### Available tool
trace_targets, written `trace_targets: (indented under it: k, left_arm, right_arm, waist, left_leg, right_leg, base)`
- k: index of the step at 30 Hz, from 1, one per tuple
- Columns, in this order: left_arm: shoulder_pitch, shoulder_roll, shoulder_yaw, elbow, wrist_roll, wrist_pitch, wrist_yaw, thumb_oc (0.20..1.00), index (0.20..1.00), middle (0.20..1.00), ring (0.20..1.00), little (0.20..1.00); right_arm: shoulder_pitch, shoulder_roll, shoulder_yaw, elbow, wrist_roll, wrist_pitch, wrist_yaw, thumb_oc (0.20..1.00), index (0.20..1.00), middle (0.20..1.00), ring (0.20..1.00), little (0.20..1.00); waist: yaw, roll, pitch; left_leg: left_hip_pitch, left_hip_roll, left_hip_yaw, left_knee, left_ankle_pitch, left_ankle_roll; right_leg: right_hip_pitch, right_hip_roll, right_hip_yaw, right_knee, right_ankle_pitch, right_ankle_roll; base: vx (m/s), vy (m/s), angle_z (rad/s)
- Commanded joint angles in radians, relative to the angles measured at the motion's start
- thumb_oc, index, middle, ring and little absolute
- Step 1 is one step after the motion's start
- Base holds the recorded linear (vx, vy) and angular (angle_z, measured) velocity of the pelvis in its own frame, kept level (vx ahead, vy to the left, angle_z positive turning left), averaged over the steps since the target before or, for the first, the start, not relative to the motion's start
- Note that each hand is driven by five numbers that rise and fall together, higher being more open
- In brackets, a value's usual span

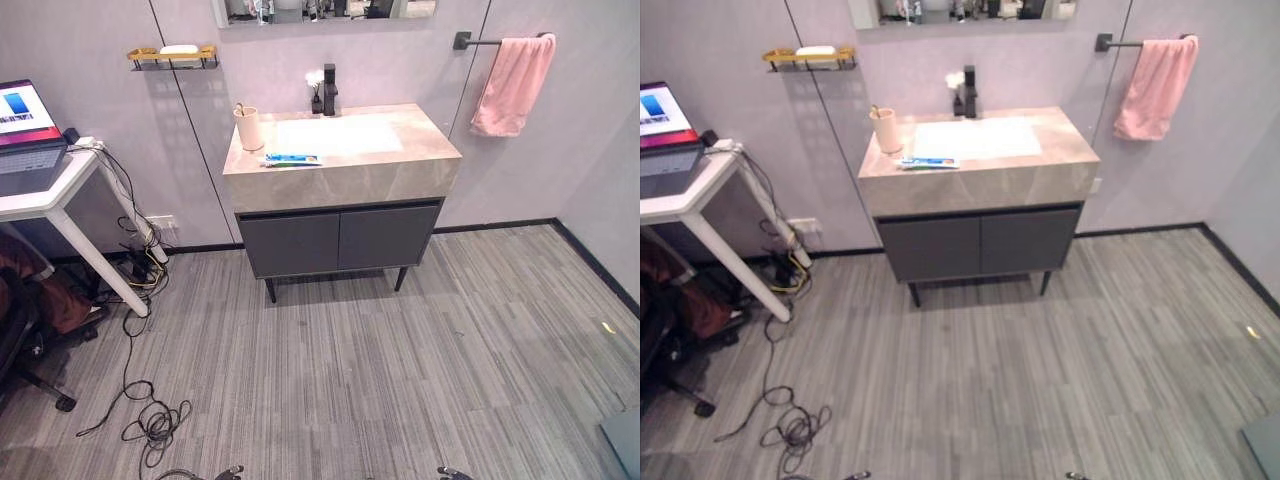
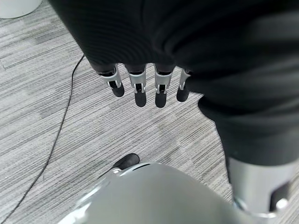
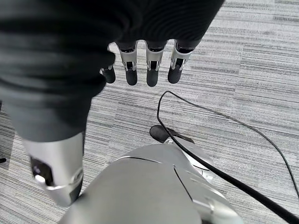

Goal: Put brush and paste in cup on sink, flatten towel.

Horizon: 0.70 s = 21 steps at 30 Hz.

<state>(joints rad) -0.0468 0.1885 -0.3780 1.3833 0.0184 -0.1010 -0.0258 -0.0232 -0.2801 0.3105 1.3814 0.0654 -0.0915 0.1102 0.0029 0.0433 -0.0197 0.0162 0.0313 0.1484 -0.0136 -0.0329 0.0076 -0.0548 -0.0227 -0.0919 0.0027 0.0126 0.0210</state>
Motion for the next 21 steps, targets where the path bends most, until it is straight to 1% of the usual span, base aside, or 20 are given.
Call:
trace_targets:
  k: [1, 4, 5, 6, 8, 11, 12, 13, 15, 16, 17, 18, 19, 20, 21]
  left_arm:
    - [-0.03, -0.012, -0.016, 0.025, -0.001, -0.02, -0.015, 1.0, 1.0, 1.0, 1.0, 1.0]
    - [-0.03, -0.013, -0.014, 0.025, -0.003, -0.023, -0.012, 1.0, 1.0, 1.0, 1.0, 1.0]
    - [-0.028, -0.012, 0.011, 0.02, -0.041, -0.027, 0.001, 1.0, 1.0, 1.0, 1.0, 1.0]
    - [-0.028, -0.012, 0.011, 0.02, -0.041, -0.027, 0.001, 1.0, 1.0, 1.0, 1.0, 1.0]
    - [-0.023, -0.016, 0.033, 0.013, -0.08, -0.031, 0.009, 1.0, 1.0, 1.0, 1.0, 1.0]
    - [-0.025, -0.012, 0.043, -0.005, -0.114, -0.038, 0.017, 1.0, 1.0, 1.0, 1.0, 1.0]
    - [-0.029, -0.006, 0.044, -0.027, -0.129, -0.048, 0.031, 1.0, 1.0, 1.0, 1.0, 1.0]
    - [-0.045, 0.007, 0.052, -0.072, -0.163, -0.061, 0.058, 1.0, 1.0, 1.0, 1.0, 1.0]
    - [-0.045, 0.008, 0.052, -0.073, -0.163, -0.061, 0.058, 1.0, 1.0, 1.0, 1.0, 1.0]
    - [-0.065, 0.023, 0.057, -0.117, -0.181, -0.077, 0.079, 1.0, 1.0, 1.0, 1.0, 1.0]
    - [-0.078, 0.034, 0.062, -0.136, -0.208, -0.088, 0.096, 1.0, 1.0, 1.0, 1.0, 1.0]
    - [-0.078, 0.034, 0.062, -0.136, -0.208, -0.088, 0.095, 1.0, 1.0, 1.0, 1.0, 1.0]
    - [-0.09, 0.043, 0.072, -0.148, -0.206, -0.098, 0.109, 1.0, 1.0, 1.0, 1.0, 1.0]
    - [-0.09, 0.043, 0.072, -0.148, -0.206, -0.098, 0.109, 1.0, 1.0, 1.0, 1.0, 1.0]
    - [-0.097, 0.044, 0.08, -0.15, -0.226, -0.111, 0.122, 1.0, 1.0, 1.0, 1.0, 1.0]
  right_arm:
    - [-0.019, 0.006, 0.022, 0.059, 0.028, 0.0, -0.001, 1.0, 1.0, 1.0, 1.0, 1.0]
    - [-0.018, 0.004, 0.011, 0.061, 0.04, 0.0, -0.002, 1.0, 1.0, 1.0, 1.0, 1.0]
    - [-0.02, 0.006, -0.021, 0.066, 0.095, -0.007, -0.005, 1.0, 1.0, 1.0, 1.0, 1.0]
    - [-0.02, 0.006, -0.021, 0.066, 0.095, -0.007, -0.005, 1.0, 1.0, 1.0, 1.0, 1.0]
    - [-0.027, 0.01, -0.045, 0.064, 0.149, -0.013, -0.004, 1.0, 1.0, 1.0, 1.0, 1.0]
    - [-0.038, 0.01, -0.046, 0.038, 0.173, -0.029, -0.021, 1.0, 1.0, 1.0, 1.0, 1.0]
    - [-0.046, 0.009, -0.044, 0.01, 0.18, -0.04, -0.041, 1.0, 1.0, 1.0, 1.0, 1.0]
    - [-0.067, 0.008, -0.041, -0.075, 0.222, -0.063, -0.064, 1.0, 1.0, 1.0, 1.0, 1.0]
    - [-0.067, 0.008, -0.041, -0.076, 0.222, -0.062, -0.065, 1.0, 1.0, 1.0, 1.0, 1.0]
    - [-0.074, -0.001, -0.025, -0.183, 0.215, -0.09, -0.09, 1.0, 1.0, 1.0, 1.0, 1.0]
    - [-0.081, -0.011, -0.014, -0.23, 0.22, -0.095, -0.102, 1.0, 1.0, 1.0, 1.0, 1.0]
    - [-0.081, -0.011, -0.014, -0.23, 0.22, -0.095, -0.102, 1.0, 1.0, 1.0, 1.0, 1.0]
    - [-0.086, -0.015, -0.01, -0.265, 0.219, -0.101, -0.109, 1.0, 1.0, 1.0, 1.0, 1.0]
    - [-0.086, -0.015, -0.01, -0.265, 0.219, -0.101, -0.109, 1.0, 1.0, 1.0, 1.0, 1.0]
    - [-0.084, -0.015, -0.011, -0.283, 0.223, -0.109, -0.119, 1.0, 1.0, 1.0, 1.0, 1.0]
  waist:
    - [-0.008, -0.049, 0.019]
    - [-0.008, -0.048, 0.019]
    - [-0.007, -0.048, 0.018]
    - [-0.007, -0.048, 0.018]
    - [-0.005, -0.048, 0.018]
    - [-0.002, -0.051, 0.017]
    - [-0.002, -0.05, 0.021]
    - [0.0, -0.054, 0.04]
    - [0.0, -0.055, 0.04]
    - [0.0, -0.066, 0.076]
    - [0.0, -0.074, 0.097]
    - [0.0, -0.074, 0.096]
    - [-0.001, -0.08, 0.109]
    - [-0.001, -0.08, 0.108]
    - [-0.002, -0.085, 0.109]
  left_leg:
    - [-0.004, -0.018, 0.018, -0.074, 0.08, -0.055]
    - [-0.004, -0.019, 0.018, -0.074, 0.078, -0.055]
    - [-0.002, -0.019, 0.018, -0.074, 0.077, -0.055]
    - [-0.001, -0.019, 0.018, -0.074, 0.077, -0.055]
    - [0.001, -0.02, 0.017, -0.074, 0.076, -0.055]
    - [0.011, -0.02, 0.018, -0.074, 0.073, -0.052]
    - [0.016, -0.018, 0.018, -0.074, 0.074, -0.05]
    - [0.017, -0.015, 0.024, -0.062, 0.081, -0.045]
    - [0.017, -0.016, 0.024, -0.061, 0.081, -0.045]
    - [-0.045, -0.013, 0.026, 0.058, 0.047, -0.046]
    - [-0.08, -0.006, 0.021, 0.124, 0.027, -0.053]
    - [-0.083, -0.006, 0.02, 0.127, 0.025, -0.053]
    - [-0.101, 0.002, 0.016, 0.18, 0.004, -0.058]
    - [-0.103, 0.002, 0.016, 0.182, 0.003, -0.058]
    - [-0.117, 0.006, 0.016, 0.221, -0.016, -0.057]
  right_leg:
    - [0.089, -0.033, -0.035, -0.09, 0.077, 0.079]
    - [0.09, -0.034, -0.037, -0.09, 0.076, 0.079]
    - [0.092, -0.035, -0.04, -0.09, 0.076, 0.08]
    - [0.093, -0.035, -0.04, -0.09, 0.076, 0.08]
    - [0.096, -0.035, -0.04, -0.09, 0.074, 0.079]
    - [0.104, -0.033, -0.042, -0.087, 0.07, 0.077]
    - [0.104, -0.031, -0.043, -0.074, 0.063, 0.075]
    - [0.079, -0.03, -0.039, -0.013, 0.038, 0.068]
    - [0.077, -0.03, -0.038, -0.011, 0.036, 0.068]
    - [0.035, -0.037, -0.042, 0.068, 0.008, 0.065]
    - [0.004, -0.039, -0.054, 0.128, -0.014, 0.064]
    - [0.002, -0.039, -0.054, 0.13, -0.015, 0.064]
    - [-0.03, -0.045, -0.063, 0.202, -0.038, 0.069]
    - [-0.031, -0.045, -0.063, 0.203, -0.039, 0.069]
    - [-0.044, -0.053, -0.073, 0.245, -0.056, 0.07]
  base:
    - [0.0, 0.0, 0.0]
    - [0.0, 0.0, 0.0]
    - [0.0, 0.0, 0.0]
    - [0.0, 0.0, 0.0]
    - [0.0, 0.0, 0.0]
    - [0.0, 0.0, 0.0]
    - [-0.05, -0.011, -0.01]
    - [-0.05, -0.011, -0.02]
    - [-0.09, -0.017, -0.03]
    - [-0.22, -0.044, -0.02]
    - [-0.22, -0.044, -0.02]
    - [-0.13, -0.038, 0.0]
    - [-0.05, -0.02, 0.01]
    - [-0.05, -0.036, 0.02]
    - [0.0, 0.0, 0.0]
